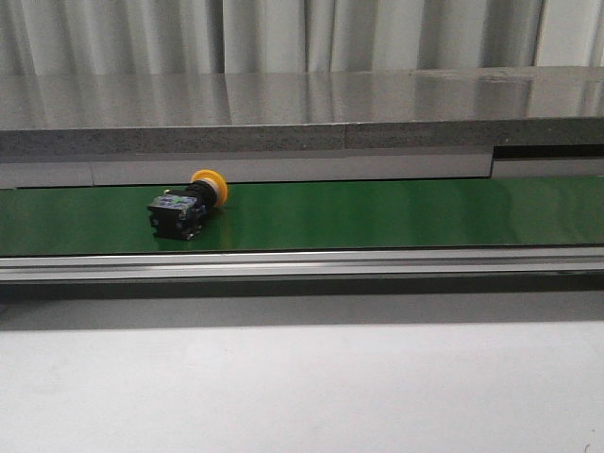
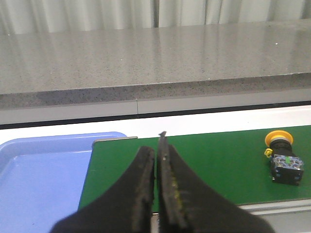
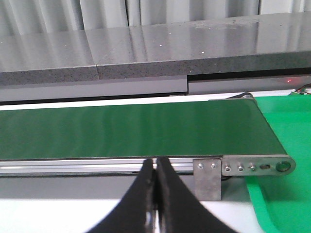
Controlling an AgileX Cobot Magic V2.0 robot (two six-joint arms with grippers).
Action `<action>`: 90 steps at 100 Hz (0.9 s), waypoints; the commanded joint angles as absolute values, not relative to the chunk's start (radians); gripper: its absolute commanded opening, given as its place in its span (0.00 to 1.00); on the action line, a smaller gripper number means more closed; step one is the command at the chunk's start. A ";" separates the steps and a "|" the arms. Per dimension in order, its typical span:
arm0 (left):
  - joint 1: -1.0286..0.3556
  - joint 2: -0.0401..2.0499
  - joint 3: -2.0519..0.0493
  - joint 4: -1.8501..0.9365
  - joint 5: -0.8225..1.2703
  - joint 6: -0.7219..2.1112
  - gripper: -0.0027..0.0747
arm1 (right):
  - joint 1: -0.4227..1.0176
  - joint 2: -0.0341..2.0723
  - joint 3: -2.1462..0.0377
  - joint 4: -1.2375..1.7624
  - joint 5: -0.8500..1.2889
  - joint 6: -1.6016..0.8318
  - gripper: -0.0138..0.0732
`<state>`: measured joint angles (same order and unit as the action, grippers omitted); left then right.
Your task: Move button from left to right
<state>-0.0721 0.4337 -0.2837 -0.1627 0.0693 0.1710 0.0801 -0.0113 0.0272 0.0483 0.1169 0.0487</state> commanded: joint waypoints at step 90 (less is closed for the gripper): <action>-0.083 0.436 -0.312 -0.170 -0.009 0.170 0.01 | 0.082 0.159 -0.285 0.077 0.255 0.048 0.08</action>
